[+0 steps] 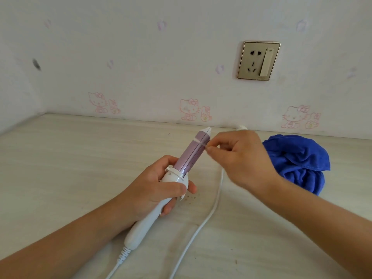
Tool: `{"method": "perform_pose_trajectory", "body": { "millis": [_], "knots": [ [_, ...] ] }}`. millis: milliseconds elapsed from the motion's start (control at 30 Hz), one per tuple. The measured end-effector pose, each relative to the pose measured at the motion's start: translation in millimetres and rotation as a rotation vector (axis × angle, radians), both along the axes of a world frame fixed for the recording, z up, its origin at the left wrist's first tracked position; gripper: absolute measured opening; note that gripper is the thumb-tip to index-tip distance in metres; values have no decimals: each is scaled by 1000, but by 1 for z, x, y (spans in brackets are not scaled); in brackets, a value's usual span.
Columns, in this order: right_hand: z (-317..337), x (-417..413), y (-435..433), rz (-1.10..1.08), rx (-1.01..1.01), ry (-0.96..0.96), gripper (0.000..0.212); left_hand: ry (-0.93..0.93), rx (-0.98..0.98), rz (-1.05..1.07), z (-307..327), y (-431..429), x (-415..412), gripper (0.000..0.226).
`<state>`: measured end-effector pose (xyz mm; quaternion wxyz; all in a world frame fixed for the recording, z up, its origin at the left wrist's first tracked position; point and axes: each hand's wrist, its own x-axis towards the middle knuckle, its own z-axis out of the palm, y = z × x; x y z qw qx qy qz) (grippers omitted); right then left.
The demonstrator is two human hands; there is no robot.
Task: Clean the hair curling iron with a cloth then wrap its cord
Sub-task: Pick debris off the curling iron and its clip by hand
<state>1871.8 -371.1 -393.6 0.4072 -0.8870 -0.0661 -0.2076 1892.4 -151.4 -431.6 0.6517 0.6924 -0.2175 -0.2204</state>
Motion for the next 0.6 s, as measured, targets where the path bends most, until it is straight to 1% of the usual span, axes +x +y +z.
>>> {"method": "perform_pose_trajectory", "body": {
  "millis": [100, 133, 233, 300, 333, 367, 433, 500, 533, 600],
  "knots": [
    [-12, -17, 22, 119, -102, -18, 15, 7, -5, 18, -1, -1, 0, 43],
    [-11, -17, 23, 126, -114, -20, 15, 11, -9, 19, 0, -1, -1, 43],
    [2, -3, 6, 19, -44, -19, 19, 49, -32, 9, 1, -2, 1, 46],
    [9, 3, -5, -19, 47, -17, 22, 178, -124, 15, 4, -5, 5, 41],
    [10, 3, -5, -11, 62, -20, 22, 244, -187, 14, 5, -6, 6, 40],
    [7, 0, -2, 10, 45, -25, 21, 272, -238, 6, 5, -5, 6, 40],
    [0, -9, 11, 70, -42, -35, 19, 263, -268, -19, 4, -1, 5, 40],
    [-3, -13, 18, 109, -95, -33, 17, 210, -247, -52, 2, 4, 3, 37],
    [-1, -11, 16, 103, -91, -32, 17, 173, -240, -60, 1, 6, 2, 38],
    [5, -2, 4, 43, -14, -42, 17, 119, -231, -50, 1, 6, 0, 46]
  ]
}}
